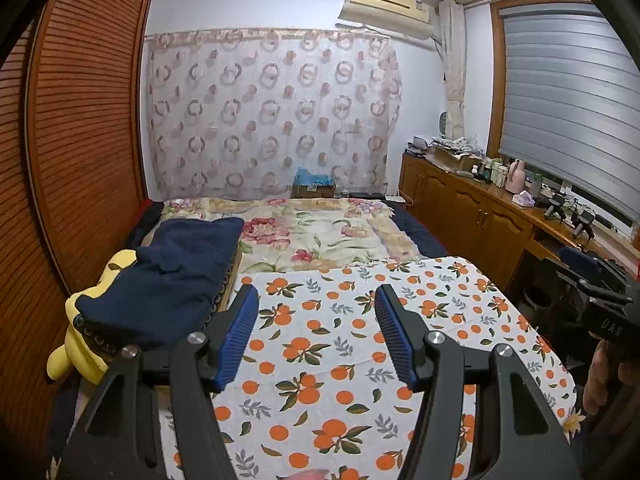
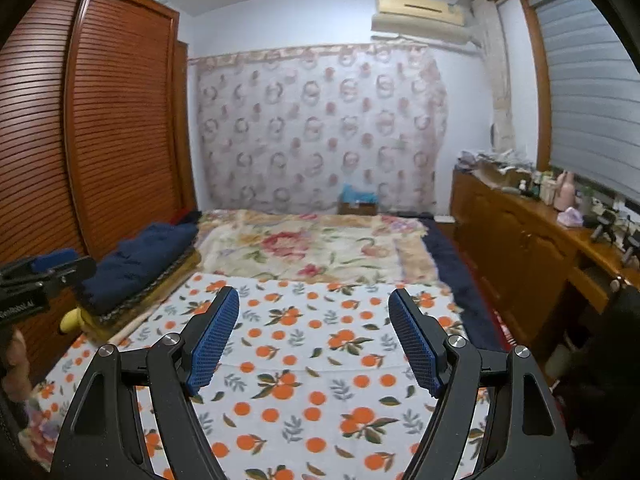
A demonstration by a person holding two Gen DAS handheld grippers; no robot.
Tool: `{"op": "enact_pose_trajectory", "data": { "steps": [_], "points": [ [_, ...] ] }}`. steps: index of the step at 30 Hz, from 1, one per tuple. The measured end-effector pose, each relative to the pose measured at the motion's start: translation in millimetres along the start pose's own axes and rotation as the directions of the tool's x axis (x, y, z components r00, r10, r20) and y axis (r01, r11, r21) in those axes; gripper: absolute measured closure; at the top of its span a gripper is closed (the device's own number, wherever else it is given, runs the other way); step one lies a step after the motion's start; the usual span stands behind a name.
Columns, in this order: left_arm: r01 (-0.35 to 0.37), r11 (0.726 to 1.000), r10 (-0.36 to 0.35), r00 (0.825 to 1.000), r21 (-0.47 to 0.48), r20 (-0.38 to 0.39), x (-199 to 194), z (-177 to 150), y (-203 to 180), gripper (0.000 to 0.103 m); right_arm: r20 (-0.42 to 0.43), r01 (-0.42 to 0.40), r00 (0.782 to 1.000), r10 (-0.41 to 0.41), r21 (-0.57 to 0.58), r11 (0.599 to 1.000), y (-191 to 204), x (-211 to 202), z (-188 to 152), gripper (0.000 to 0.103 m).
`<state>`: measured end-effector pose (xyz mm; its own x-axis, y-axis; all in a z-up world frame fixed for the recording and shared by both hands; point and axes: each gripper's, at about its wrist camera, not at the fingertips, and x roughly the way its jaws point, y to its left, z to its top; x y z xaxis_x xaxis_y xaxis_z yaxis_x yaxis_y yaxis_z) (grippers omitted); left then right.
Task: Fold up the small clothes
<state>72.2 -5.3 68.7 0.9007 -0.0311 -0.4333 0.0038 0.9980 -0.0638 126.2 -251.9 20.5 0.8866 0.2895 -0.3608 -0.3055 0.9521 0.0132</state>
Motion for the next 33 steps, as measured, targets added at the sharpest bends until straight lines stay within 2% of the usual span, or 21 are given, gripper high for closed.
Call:
{"op": "enact_pose_trajectory", "data": {
  "steps": [8, 33],
  "points": [
    [0.006, 1.000, -0.006, 1.000, 0.006, 0.015, -7, 1, -9, 0.043, 0.010, -0.011, 1.000, 0.011, 0.014, 1.000, -6, -5, -1, 0.024],
    [-0.004, 1.000, 0.004, 1.000, 0.004, 0.015, -13, -5, -3, 0.043, 0.014, -0.007, 1.000, 0.007, 0.013, 1.000, -7, -6, -3, 0.024]
  ]
}}
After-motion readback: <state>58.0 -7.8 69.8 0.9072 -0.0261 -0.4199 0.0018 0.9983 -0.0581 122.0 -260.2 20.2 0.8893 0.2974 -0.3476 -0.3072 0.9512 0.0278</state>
